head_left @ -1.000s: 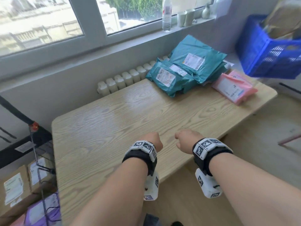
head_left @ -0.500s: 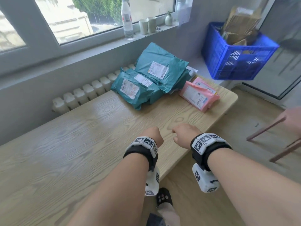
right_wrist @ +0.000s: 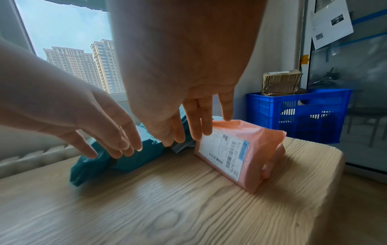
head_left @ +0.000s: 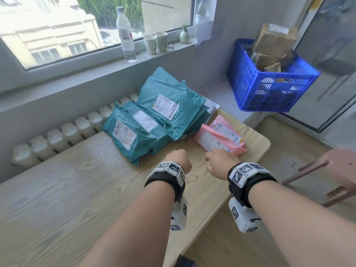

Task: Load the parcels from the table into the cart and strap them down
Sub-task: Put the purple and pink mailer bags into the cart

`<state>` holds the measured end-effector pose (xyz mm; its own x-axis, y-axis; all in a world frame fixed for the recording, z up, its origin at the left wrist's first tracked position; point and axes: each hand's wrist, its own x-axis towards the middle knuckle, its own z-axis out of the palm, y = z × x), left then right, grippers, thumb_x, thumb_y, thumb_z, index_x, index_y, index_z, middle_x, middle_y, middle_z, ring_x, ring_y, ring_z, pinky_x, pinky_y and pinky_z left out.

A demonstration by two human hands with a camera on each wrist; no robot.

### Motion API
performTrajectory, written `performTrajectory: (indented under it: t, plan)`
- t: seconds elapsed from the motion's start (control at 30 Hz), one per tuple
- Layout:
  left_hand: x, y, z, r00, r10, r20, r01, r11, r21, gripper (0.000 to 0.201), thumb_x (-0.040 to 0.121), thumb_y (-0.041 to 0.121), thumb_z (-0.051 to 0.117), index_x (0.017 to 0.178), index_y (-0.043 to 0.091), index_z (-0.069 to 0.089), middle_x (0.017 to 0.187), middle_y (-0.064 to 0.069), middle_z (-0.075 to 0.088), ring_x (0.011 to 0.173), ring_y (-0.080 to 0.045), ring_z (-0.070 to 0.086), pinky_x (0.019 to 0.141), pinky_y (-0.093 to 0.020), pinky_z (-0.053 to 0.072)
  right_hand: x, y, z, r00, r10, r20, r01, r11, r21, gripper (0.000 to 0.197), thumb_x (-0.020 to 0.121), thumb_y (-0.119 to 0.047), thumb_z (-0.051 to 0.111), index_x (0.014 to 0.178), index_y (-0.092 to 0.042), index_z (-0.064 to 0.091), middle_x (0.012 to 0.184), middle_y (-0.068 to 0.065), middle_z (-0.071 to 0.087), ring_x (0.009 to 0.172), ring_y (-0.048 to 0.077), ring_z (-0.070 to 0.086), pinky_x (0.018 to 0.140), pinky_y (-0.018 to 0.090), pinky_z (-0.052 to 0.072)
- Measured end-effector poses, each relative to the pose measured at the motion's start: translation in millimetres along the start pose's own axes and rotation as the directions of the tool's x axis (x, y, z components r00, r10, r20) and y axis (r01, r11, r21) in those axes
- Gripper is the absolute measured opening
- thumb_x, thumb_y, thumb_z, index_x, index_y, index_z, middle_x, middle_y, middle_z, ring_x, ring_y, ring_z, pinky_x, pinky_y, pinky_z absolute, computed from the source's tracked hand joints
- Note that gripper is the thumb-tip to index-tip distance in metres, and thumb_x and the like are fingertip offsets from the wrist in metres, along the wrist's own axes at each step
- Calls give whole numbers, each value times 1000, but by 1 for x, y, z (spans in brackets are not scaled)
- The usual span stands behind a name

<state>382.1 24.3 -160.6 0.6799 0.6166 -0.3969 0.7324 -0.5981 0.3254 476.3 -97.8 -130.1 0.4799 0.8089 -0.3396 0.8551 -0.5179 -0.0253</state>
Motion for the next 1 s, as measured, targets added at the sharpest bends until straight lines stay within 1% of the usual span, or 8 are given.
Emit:
performTrajectory:
  t: [0.07,0.2,0.3,0.47,0.67,0.87,0.93,1.0]
  plan:
    - [12,9,-4,1000,0,-10,0,1000,3,29,86,16,52,113,13,62,116,-7,63,106,-26,61,88,-35,51,11,15,-6,1000,20,-22,-20,1000,19,35,93,-26,47,126,-17,56,127,7,54,119,26,51,97,40,45]
    - [37,25,-9,1000,-13,0,13,1000,-9,11,82,11,48,88,12,58,104,-11,66,92,-28,62,71,-32,48,33,41,-18,996,49,-81,-46,998,43,37,92,-27,50,128,-19,53,128,6,53,122,26,48,99,40,44]
    - [54,40,-13,999,-34,-21,32,998,-57,20,83,10,47,94,6,63,104,-14,67,93,-30,63,69,-31,43,58,65,-27,991,63,-120,-55,996,68,37,90,-25,52,126,-18,52,125,5,55,119,26,50,95,40,46]
    - [78,62,-11,992,-117,-43,111,985,-133,26,86,9,48,103,-2,64,106,-17,67,97,-32,64,67,-30,41,93,98,-28,998,20,-60,-13,994,108,37,88,-32,57,122,-17,52,121,4,58,116,25,52,92,38,47]
    - [118,83,4,971,-237,-21,226,947,-227,29,89,20,55,116,11,63,115,-8,65,105,-26,62,76,-29,43,134,126,-24,998,-53,26,47,981,188,40,88,-52,55,100,-13,55,104,6,60,91,24,56,74,34,45]
    - [134,84,26,947,-316,59,314,872,-375,47,87,28,60,130,14,49,127,-6,60,116,-26,57,94,-35,46,162,130,-8,981,-121,152,71,952,298,59,78,-54,66,123,-18,55,118,1,62,107,20,58,81,29,42]
    - [136,84,29,942,-327,78,330,855,-401,48,86,28,60,131,15,49,129,-5,60,116,-25,57,97,-36,46,169,129,-1,974,-145,176,84,946,313,60,74,-55,68,121,-19,56,117,1,64,105,20,60,87,32,47]
    - [137,84,31,938,-335,90,341,842,-418,47,87,30,60,131,16,50,130,-5,59,117,-24,57,98,-36,45,174,127,3,968,-169,186,105,945,310,50,74,-51,69,111,-19,58,109,2,65,97,21,62,83,34,49]
